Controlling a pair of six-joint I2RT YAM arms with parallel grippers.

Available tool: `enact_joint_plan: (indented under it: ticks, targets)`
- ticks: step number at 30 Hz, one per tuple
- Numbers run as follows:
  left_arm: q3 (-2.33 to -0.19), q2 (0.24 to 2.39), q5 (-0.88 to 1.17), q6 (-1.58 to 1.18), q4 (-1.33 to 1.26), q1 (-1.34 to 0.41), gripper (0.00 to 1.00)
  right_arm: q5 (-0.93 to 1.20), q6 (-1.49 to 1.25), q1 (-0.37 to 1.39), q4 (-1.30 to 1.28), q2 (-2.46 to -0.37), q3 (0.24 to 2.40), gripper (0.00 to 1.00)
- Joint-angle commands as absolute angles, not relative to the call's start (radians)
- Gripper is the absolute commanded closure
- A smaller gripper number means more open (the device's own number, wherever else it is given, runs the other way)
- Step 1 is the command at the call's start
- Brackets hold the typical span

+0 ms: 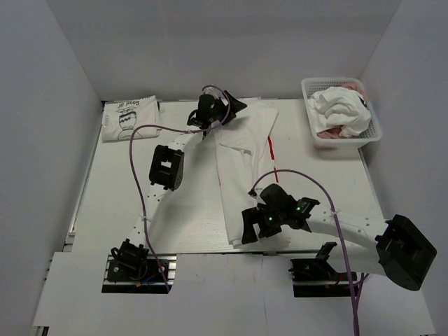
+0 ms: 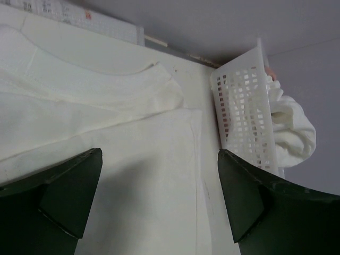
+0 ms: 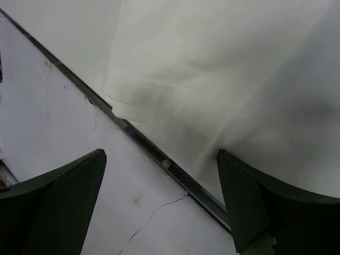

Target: Fold and stack the t-shirts

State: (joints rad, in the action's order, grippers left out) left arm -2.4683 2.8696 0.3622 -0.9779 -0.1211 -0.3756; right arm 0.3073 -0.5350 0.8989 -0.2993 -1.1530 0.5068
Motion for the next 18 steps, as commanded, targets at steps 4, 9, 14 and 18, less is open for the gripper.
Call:
enact_joint_plan:
  ticks: [4, 9, 14, 18]
  targets:
    - [-2.519, 2.860, 0.262, -0.950, -0.155, -0.356, 0.01, 0.031, -0.496, 0.908, -0.350, -1.201, 0.661, 0.10]
    - [-2.526, 2.634, 0.334, -0.821, -0.056, -0.345, 0.01, -0.039, -0.531, 0.902, -0.363, -1.129, 0.710, 0.10]
    - [-2.338, 2.223, 0.218, -0.634, 0.222, -0.422, 0.01, -0.244, -0.693, 0.893, -0.512, -1.003, 0.704, 0.10]
    - [-1.856, 1.861, 0.218, -0.649, 0.301, -0.459, 0.01, -0.320, -0.805, 0.858, -0.595, -0.948, 0.663, 0.10]
